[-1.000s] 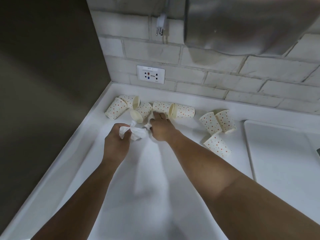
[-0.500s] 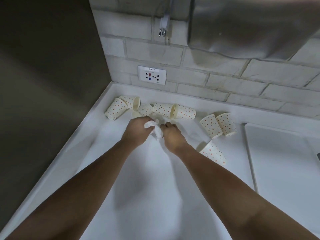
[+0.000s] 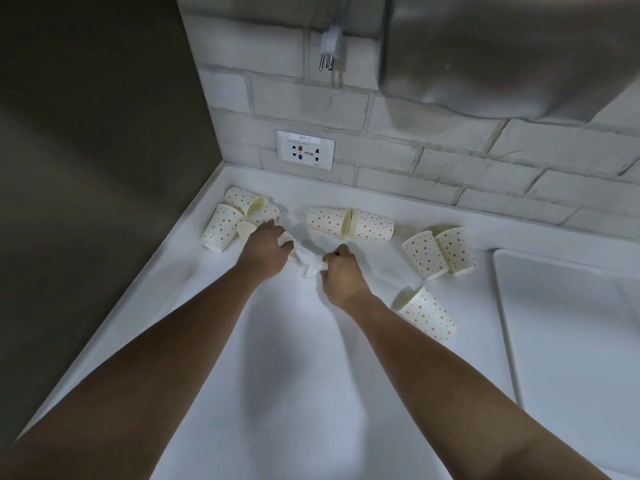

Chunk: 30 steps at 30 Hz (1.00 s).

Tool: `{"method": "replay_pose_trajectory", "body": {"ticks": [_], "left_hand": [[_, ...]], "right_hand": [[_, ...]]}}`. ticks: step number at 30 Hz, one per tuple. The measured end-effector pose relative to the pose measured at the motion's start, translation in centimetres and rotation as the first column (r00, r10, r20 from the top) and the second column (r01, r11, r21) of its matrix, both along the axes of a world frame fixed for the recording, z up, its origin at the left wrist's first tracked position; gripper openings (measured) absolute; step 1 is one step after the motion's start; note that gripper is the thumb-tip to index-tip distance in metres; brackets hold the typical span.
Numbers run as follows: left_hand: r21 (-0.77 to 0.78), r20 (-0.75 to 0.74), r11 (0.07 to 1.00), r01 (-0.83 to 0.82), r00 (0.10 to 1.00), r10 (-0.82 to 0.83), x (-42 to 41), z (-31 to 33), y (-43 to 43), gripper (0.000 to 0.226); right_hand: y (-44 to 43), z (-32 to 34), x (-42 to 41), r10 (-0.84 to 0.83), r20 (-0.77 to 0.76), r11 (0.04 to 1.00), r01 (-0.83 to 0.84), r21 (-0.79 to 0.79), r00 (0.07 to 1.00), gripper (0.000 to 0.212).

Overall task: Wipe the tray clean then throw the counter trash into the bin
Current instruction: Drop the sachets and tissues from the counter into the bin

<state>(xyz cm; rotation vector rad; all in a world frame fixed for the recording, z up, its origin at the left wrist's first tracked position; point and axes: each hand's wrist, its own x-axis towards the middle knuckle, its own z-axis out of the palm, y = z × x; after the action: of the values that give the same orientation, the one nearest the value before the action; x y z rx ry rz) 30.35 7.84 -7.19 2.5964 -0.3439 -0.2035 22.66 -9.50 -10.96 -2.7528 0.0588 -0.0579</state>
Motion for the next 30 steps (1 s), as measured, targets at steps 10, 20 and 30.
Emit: {"method": "replay_pose_trajectory", "body": {"ticks": [10, 20, 30], "left_hand": [[-0.273, 0.035, 0.953, -0.127, 0.989, 0.142, -3.4, 2.3, 1.7, 0.018], [-0.55, 0.003, 0.794, -0.258, 0.951, 0.31, -9.3, 6.0, 4.7, 0.021], [-0.668, -0.115, 0.686, -0.287, 0.951, 0.286, -17.4, 7.2, 11.2, 0.011]], "right_hand": [[1.8, 2.1, 1.3, -0.089, 0.079, 0.985, 0.076, 0.157, 0.993, 0.028], [2.5, 5.7, -3.6, -0.267, 0.108, 0.841, 0.177, 0.512, 0.958, 0.022], [7.7, 8.1, -13.1, -0.35, 0.0, 0.633, 0.236, 0.738, 0.937, 0.014]]}}
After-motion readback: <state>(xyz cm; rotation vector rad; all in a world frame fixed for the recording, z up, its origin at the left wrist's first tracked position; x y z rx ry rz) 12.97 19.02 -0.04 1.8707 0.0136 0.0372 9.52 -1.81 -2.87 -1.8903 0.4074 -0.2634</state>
